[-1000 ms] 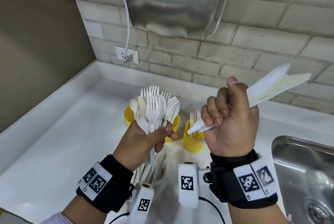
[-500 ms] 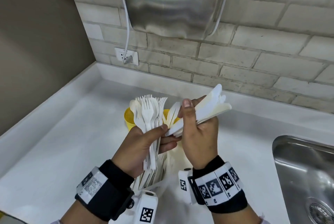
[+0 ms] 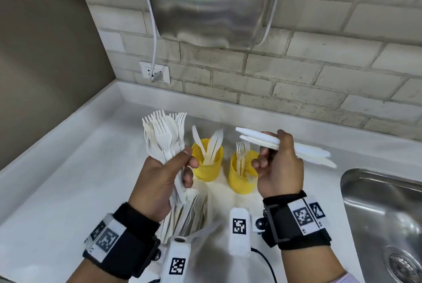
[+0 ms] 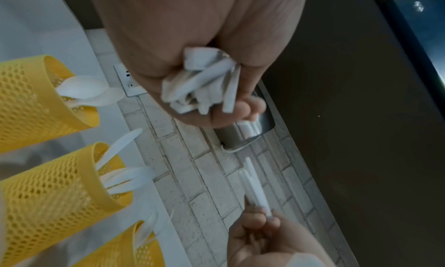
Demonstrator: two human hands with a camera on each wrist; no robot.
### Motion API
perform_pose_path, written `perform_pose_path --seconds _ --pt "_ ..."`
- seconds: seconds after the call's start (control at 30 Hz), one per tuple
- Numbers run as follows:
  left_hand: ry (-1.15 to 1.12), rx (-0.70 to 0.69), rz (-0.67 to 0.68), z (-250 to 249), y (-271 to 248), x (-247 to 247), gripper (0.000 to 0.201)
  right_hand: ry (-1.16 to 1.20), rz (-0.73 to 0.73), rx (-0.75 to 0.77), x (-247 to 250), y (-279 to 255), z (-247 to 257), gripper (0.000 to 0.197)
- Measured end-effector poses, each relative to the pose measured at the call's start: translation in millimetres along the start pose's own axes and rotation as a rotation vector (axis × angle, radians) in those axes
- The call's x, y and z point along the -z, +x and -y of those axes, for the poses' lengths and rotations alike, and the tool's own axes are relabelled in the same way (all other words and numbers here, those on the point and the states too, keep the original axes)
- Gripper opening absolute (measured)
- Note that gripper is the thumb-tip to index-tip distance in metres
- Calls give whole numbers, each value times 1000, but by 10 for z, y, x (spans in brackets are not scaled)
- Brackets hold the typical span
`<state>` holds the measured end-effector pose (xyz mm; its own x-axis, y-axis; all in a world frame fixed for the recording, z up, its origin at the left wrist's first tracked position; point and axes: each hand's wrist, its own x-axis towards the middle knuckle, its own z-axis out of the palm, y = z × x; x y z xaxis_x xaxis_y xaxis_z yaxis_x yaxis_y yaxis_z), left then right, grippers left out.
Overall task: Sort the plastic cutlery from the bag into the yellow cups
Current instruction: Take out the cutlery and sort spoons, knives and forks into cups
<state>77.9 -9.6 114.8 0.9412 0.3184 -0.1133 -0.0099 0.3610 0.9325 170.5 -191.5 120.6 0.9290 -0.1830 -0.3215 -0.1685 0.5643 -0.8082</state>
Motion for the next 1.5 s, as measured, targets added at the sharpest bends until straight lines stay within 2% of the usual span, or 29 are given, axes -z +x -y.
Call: perform_pose_path --seconds 0.13,0.37,0.47,0.57,0.77,0.93,1.07,1.17,1.23,1.37,1.5 --pt "2 -38 46 -5 -2 8 29 88 -28 -95 45 78 -89 27" --pt "41 -43 78 38 -10 38 22 110 -39 -68 43 176 -92 27" --pt "44 -47 88 52 -13 43 22 8 -79 76 71 267 -46 25" --pt "41 -40 83 62 -15 54 25 -206 -129 272 150 380 -3 26" --pt "37 -55 88 51 -21 52 22 -427 -133 391 260 461 -32 27" --pt "-46 -75 42 -19 16 119 17 -493 -1 515 71 374 -166 27" --pt "-34 -86 30 -26 6 142 15 -733 115 619 -150 432 -428 38" --pt "8 -99 34 -21 -5 149 15 -954 195 629 -318 477 -602 51" --pt "39 -115 34 -35 -5 156 17 -1099 246 623 -418 474 -678 52" --pt "73 -125 30 -16 4 176 27 -1343 301 565 -496 473 -775 52" --pt "155 -122 41 26 4 185 24 -1540 368 486 -466 493 -868 41"
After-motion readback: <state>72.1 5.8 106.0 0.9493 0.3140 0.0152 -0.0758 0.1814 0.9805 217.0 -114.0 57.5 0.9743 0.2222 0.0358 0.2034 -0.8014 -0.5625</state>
